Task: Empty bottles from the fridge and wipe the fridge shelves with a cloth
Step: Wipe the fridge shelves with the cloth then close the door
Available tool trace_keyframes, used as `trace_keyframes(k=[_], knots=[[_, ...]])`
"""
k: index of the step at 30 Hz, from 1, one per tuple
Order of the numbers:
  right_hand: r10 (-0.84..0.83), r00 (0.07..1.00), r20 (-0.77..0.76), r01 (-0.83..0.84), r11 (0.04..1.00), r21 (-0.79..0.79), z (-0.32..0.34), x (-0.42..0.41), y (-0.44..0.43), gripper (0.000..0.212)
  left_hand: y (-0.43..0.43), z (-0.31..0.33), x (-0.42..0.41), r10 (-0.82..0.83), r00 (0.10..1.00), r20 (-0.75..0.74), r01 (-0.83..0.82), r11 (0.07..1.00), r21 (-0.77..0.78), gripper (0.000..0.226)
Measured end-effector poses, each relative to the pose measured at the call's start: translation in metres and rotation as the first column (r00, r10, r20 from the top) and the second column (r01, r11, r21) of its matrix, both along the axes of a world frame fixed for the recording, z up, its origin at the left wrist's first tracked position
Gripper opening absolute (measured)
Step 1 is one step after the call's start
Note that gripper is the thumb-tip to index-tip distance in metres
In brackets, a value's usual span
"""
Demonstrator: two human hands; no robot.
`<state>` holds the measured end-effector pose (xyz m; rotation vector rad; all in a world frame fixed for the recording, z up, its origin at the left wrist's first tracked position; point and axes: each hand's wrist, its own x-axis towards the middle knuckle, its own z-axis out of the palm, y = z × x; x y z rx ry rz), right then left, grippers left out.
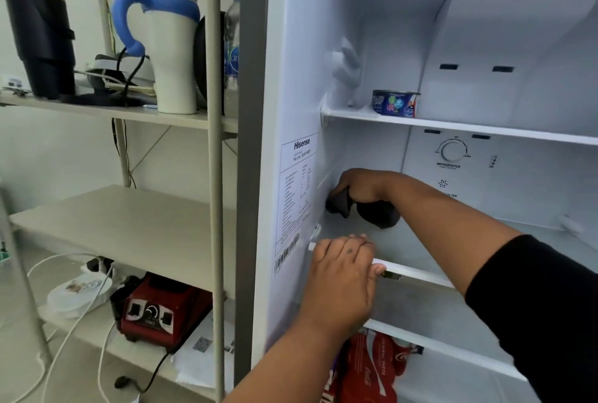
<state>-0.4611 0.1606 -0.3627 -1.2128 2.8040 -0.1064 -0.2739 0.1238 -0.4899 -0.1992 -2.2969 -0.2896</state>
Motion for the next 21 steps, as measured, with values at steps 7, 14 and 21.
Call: trace_keyframes(k=[7,14,21], knots=[[0.107,0.994,0.023,-0.102,0.983,-0.155,-0.018,0.002,0.017,0.052,-0.003,-0.002,-0.002,0.020,1.000,0.011,-0.020,1.000,-0.014,0.039],[0.085,0.978,0.189,-0.019,0.945,-0.328,-0.026,0.016,0.019,0.044,-0.012,0.003,-0.002,-0.024,0.999,0.046,0.026,0.999,-0.048,0.044],[0.102,0.954,0.281,0.024,0.911,-0.412,-0.025,0.030,0.022,0.036,-0.015,-0.003,0.003,-0.082,0.993,-0.089,0.079,0.996,-0.035,0.034]])
